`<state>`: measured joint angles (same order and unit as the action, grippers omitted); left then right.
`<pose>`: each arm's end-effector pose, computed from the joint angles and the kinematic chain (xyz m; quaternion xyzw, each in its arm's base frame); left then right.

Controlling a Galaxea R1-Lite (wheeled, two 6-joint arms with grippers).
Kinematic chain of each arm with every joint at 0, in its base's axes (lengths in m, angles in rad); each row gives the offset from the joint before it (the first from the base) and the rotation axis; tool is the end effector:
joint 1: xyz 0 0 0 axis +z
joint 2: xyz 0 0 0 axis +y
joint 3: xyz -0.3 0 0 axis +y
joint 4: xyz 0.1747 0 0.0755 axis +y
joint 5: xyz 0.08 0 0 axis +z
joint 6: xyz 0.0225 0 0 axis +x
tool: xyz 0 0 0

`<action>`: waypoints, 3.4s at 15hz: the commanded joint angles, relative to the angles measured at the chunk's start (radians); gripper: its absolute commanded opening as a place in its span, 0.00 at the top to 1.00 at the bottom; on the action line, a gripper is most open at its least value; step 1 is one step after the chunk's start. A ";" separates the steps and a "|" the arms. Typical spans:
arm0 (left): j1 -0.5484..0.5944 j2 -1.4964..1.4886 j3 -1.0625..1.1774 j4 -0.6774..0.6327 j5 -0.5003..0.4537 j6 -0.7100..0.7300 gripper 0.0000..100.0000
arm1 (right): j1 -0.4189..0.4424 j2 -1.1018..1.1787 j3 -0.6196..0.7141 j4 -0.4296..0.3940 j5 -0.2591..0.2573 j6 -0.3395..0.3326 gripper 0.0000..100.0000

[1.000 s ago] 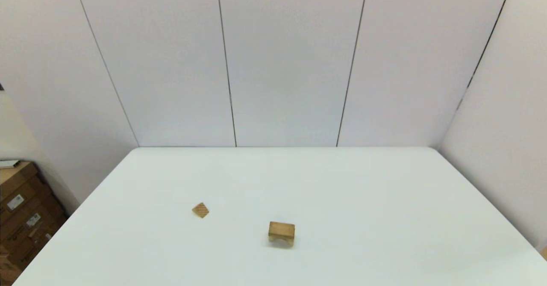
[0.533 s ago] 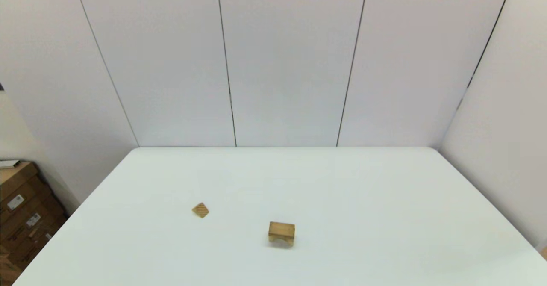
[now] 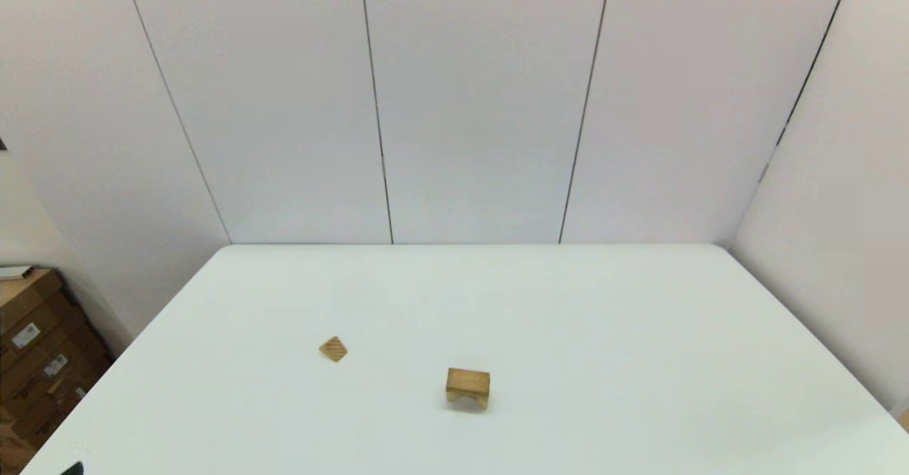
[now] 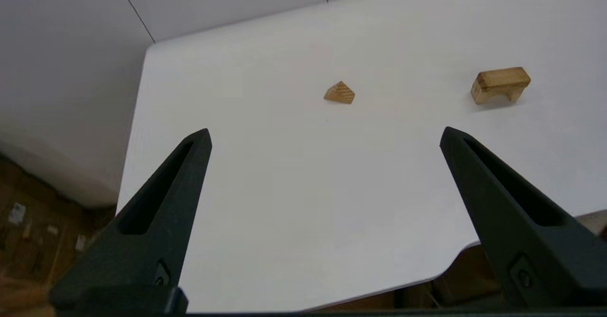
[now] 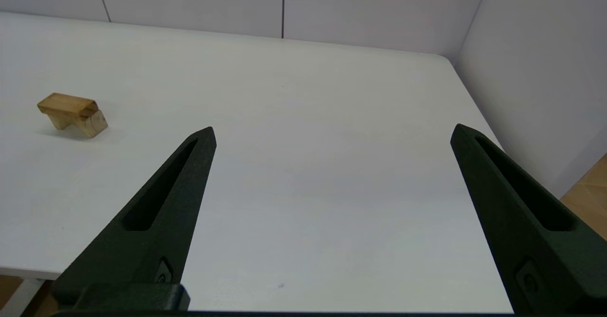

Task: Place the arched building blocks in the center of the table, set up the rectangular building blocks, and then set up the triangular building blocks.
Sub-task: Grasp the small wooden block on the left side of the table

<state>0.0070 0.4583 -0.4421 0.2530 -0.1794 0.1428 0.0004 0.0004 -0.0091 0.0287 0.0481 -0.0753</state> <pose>0.0053 -0.0040 0.1782 0.0580 0.1272 -0.0946 0.9857 -0.0235 0.0011 0.0751 -0.0374 0.0091 0.0246 0.9990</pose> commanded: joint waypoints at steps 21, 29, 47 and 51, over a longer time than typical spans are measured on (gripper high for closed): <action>-0.133 1.478 -0.719 0.092 0.004 -0.358 0.00 | 0.001 -0.002 0.000 0.000 0.001 -0.001 0.00; -0.191 1.603 -0.849 0.175 0.011 -0.488 0.00 | 0.001 -0.002 0.000 0.000 0.001 -0.001 0.00; -0.240 1.847 -1.218 0.439 0.120 -1.155 0.00 | 0.001 -0.002 0.000 0.000 0.001 0.000 0.00; -0.240 1.907 -1.258 0.493 0.129 -1.175 0.00 | 0.000 -0.002 0.000 0.000 0.001 -0.001 0.00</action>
<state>-0.2332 2.3255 -1.6819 0.7238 -0.0513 -1.0255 0.0009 0.0004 -0.0091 0.0287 0.0481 -0.0745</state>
